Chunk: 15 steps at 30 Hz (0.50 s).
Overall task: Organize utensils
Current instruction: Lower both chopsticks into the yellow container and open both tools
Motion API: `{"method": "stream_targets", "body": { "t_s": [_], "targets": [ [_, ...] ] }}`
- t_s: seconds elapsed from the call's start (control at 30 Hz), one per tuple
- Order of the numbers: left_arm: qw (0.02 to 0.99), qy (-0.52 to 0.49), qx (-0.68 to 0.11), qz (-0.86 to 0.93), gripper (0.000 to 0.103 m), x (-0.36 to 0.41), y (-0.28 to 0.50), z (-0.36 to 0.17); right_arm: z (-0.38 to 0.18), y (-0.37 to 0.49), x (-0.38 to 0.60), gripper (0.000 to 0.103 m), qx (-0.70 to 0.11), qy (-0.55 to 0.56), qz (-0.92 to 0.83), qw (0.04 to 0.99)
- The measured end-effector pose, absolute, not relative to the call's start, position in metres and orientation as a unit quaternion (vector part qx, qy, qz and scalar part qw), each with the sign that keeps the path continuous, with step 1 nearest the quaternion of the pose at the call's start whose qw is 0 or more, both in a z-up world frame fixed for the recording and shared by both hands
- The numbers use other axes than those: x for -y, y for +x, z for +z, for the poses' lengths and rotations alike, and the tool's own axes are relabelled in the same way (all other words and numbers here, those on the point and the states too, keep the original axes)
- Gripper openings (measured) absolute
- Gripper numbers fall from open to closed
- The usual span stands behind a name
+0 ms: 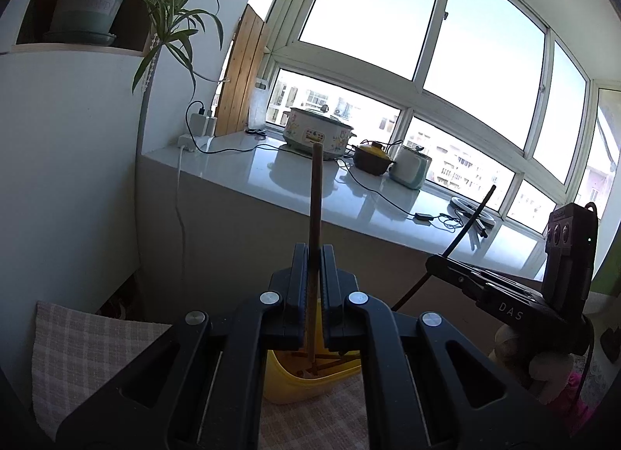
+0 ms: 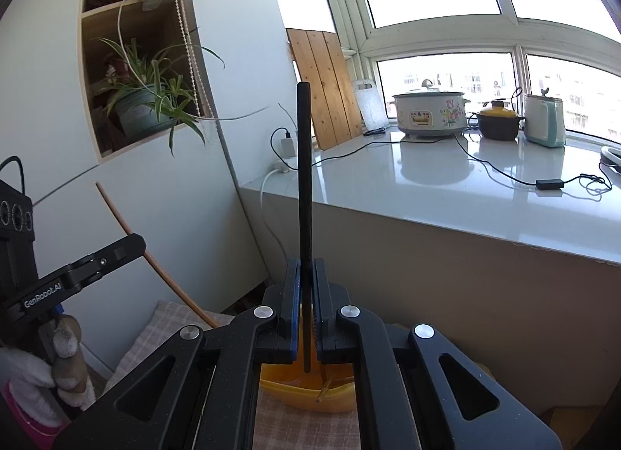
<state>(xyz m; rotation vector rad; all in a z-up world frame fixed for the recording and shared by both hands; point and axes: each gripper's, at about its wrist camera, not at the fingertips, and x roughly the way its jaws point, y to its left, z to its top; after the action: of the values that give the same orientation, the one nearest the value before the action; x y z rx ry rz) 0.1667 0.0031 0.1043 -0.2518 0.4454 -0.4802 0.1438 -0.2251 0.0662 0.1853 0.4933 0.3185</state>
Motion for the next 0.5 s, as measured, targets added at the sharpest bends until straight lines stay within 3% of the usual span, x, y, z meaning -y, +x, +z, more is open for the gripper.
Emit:
{"method": "stream_targets", "body": {
  "t_s": [0.5],
  "targets": [
    [0.926,-0.117,-0.273,-0.233,0.003,0.016,0.193,0.059,0.037,0.161,0.206,0.004,-0.29,0.053,0.144,0.944]
  ]
}}
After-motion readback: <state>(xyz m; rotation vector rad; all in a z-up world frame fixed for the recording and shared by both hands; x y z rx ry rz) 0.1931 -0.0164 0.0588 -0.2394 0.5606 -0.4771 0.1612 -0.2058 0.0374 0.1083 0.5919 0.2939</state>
